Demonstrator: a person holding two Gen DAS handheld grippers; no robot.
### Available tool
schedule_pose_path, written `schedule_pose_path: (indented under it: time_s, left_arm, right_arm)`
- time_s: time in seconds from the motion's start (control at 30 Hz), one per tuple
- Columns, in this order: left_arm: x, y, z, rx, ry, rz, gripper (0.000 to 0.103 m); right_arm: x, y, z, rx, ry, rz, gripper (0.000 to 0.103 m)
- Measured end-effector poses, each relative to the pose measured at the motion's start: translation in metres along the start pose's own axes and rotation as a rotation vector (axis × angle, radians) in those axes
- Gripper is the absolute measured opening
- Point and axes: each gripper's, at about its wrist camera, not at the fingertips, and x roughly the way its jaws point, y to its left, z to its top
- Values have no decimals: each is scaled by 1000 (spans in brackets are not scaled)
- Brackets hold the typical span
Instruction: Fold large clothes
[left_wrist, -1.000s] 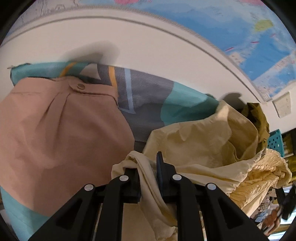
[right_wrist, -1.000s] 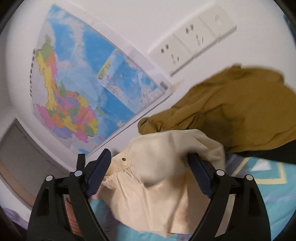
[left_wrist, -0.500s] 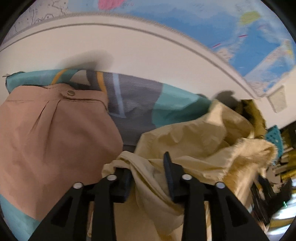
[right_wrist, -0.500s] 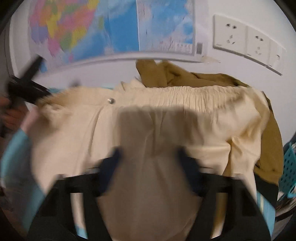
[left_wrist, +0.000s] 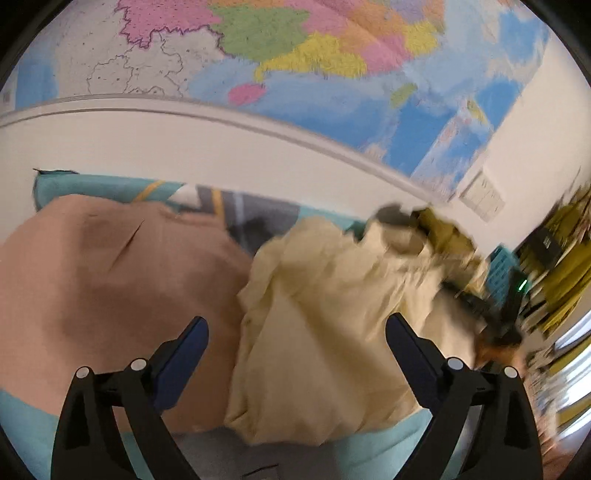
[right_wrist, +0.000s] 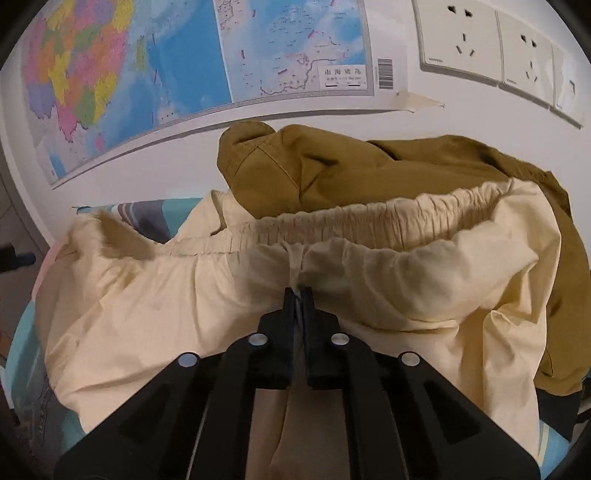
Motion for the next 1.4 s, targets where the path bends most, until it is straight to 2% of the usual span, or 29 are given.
schedule_pose_path:
  time_s: [0.03,0.07,0.1,0.17,0.23,0.3,0.43,0.47,0.5,0.53,0.57,0.6,0.63,0.73,0.77,0.83,0.9,0.97,1.0,1.03,1.07,1.1,1.13,1.17,1.23,1.27,1.3,1.33,1.4]
  left_arm:
    - [3,-3,-5,33,6,36,93]
    - [9,-8,-13,80,21,75,94]
    - [14,-11,-21,106,39,89,94]
    - [23,-15,-34,145,72,97,94]
    - [34,-20,-47,180,98,95,95]
    - [42,-21,-54,194,115,84,95]
    - [58,-24,-63,214,109,100,95]
    - [60,-27,-64,217,106,111,86]
    - [63,-30,-64,217,102,124,80]
    - [66,-34,-65,203,104,134,62]
    - [68,-37,-64,198,113,139,48]
    - [68,-42,-64,200,120,152,41]
    - [64,-46,-66,199,119,160,33]
    - [28,-50,-67,117,107,61,25]
    - [15,-48,-67,90,100,19,19]
    - [-16,-41,-72,18,90,-88,18]
    - [-24,-39,-82,-8,101,-119,19]
    - [-17,-28,-100,-50,158,-124,20]
    - [-3,-19,-112,-84,217,-121,21]
    - [8,-13,-120,-107,259,-112,28]
    - [17,-10,-125,-121,288,-89,43]
    - [21,-6,-126,-132,296,-64,50]
    - [21,-4,-124,-138,280,-54,56]
    - [18,-4,-121,-139,261,-42,58]
    - [6,-16,-112,-86,221,4,61]
    - [-3,-24,-107,-43,185,32,62]
    - [-13,-32,-101,-4,138,60,66]
    - [-26,-43,-94,46,80,80,77]
    - [-39,-64,-79,137,5,73,80]
  right_arm:
    - [-11,-2,-2,6,-22,27,26]
    - [-25,-4,-4,5,-55,35,55]
    - [-48,-8,-10,-4,-110,22,71]
    - [-85,-21,-26,-11,-173,7,80]
    - [-104,-37,-41,14,-175,-33,86]
    - [-116,-62,-69,56,-126,-72,92]
    - [-106,-99,-117,150,-2,-33,92]
    - [-103,-103,-121,157,1,-9,91]
    - [-96,-106,-123,171,-5,30,81]
    - [-92,-105,-122,175,-2,48,74]
    - [-92,-105,-121,174,-4,64,56]
    - [-97,-103,-117,173,-12,109,35]
    - [-104,-99,-114,173,-22,154,26]
    - [-157,-89,-101,122,-100,264,18]
    - [-180,-86,-97,113,-137,304,16]
    - [-211,-93,-95,120,-173,333,16]
    - [-226,-108,-99,147,-170,277,15]
    - [-215,-138,-115,252,-97,224,15]
    - [-200,-151,-127,303,-23,189,15]
    - [-185,-159,-138,333,41,151,16]
    - [-173,-164,-148,356,87,127,20]
    - [-166,-166,-154,371,98,103,25]
    - [-168,-166,-153,379,80,76,28]
    - [-172,-163,-149,379,63,58,34]
    - [-203,-151,-133,335,-58,-38,44]
    - [-211,-146,-128,317,-93,-62,54]
    - [-228,-132,-118,266,-160,-96,58]
    - [-229,-126,-114,225,-175,-96,58]
    - [-219,-95,-96,124,-170,-12,65]
